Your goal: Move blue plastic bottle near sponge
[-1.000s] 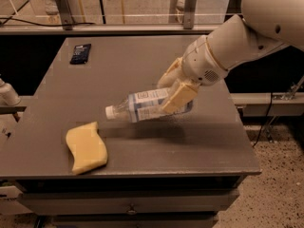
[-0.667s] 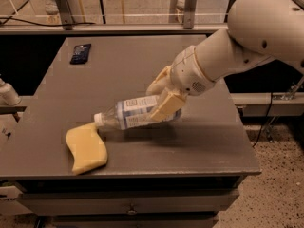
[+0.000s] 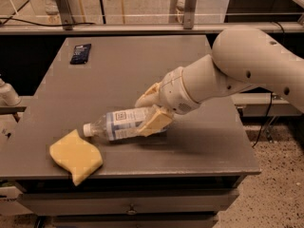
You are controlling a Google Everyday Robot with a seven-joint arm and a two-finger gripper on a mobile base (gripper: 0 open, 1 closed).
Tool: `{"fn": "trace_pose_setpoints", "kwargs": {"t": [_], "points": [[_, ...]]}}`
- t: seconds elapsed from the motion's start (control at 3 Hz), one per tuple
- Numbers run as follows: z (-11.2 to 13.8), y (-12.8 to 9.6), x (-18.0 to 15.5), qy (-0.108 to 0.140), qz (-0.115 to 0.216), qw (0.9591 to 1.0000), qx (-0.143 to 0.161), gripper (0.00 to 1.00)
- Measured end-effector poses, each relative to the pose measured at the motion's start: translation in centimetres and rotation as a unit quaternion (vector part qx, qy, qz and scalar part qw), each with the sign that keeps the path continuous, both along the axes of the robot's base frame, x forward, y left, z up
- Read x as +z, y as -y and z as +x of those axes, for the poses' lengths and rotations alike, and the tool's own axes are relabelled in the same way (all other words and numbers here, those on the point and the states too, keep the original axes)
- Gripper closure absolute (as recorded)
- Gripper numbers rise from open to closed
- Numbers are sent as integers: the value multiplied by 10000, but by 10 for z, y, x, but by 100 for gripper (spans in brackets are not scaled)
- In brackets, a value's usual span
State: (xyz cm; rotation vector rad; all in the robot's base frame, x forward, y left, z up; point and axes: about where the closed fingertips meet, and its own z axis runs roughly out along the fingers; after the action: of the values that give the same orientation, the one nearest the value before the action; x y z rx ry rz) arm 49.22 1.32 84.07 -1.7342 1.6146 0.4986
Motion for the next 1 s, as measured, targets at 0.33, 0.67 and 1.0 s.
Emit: {"fn": "trace_pose_setpoints", "kwargs": {"t": [0.33, 0.67, 1.0], "points": [[0, 0, 4, 0, 0, 10000, 0, 84], [0, -5, 2, 26, 53, 10000, -39, 61], [0, -5, 3, 26, 53, 10000, -39, 37]]}}
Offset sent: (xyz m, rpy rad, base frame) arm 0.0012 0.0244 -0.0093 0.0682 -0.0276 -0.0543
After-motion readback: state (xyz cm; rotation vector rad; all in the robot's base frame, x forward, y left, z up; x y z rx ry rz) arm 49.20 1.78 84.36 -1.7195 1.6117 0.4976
